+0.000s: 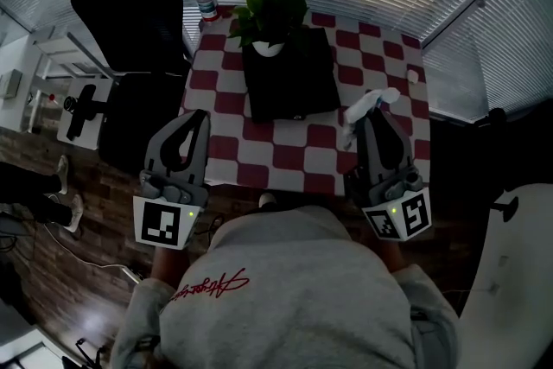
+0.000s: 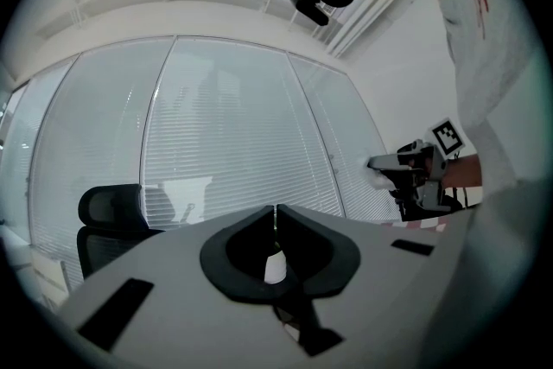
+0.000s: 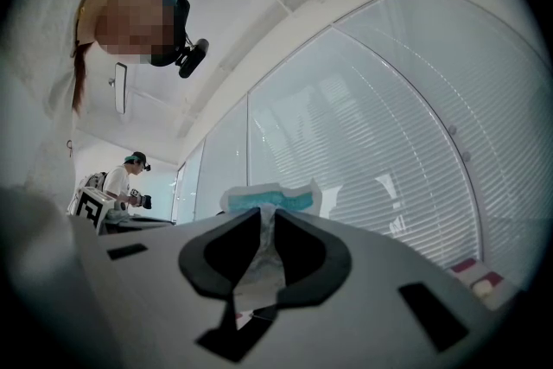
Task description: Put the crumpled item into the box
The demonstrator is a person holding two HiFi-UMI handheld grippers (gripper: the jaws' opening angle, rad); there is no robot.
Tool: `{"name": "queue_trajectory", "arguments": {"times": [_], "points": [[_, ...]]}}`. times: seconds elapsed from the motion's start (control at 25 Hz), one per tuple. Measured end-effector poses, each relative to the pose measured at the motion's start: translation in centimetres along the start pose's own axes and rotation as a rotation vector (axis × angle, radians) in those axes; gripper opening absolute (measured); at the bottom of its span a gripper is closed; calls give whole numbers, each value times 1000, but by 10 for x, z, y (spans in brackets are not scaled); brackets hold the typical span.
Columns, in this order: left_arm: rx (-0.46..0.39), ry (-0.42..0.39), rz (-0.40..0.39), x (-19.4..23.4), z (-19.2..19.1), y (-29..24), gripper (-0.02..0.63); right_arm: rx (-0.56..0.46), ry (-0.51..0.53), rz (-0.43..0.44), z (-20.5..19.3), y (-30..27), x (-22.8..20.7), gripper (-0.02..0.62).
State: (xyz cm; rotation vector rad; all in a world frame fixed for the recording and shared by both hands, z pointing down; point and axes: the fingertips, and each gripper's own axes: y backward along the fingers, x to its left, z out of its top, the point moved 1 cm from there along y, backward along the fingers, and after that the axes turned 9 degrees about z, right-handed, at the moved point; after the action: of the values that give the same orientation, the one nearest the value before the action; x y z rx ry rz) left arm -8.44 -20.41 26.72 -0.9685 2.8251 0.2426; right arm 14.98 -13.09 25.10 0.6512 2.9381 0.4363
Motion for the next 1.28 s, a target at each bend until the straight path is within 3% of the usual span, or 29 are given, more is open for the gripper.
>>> {"name": "queue_trajectory", "arguments": {"times": [0.56,1.28], "points": [[17,-5,23,-7,-4,-5,22,26,-24,15,-13,-1,-15,60],[36,5,139,8,-11,-4,23,109,-44,93,-47,-33,-32,60]]}}
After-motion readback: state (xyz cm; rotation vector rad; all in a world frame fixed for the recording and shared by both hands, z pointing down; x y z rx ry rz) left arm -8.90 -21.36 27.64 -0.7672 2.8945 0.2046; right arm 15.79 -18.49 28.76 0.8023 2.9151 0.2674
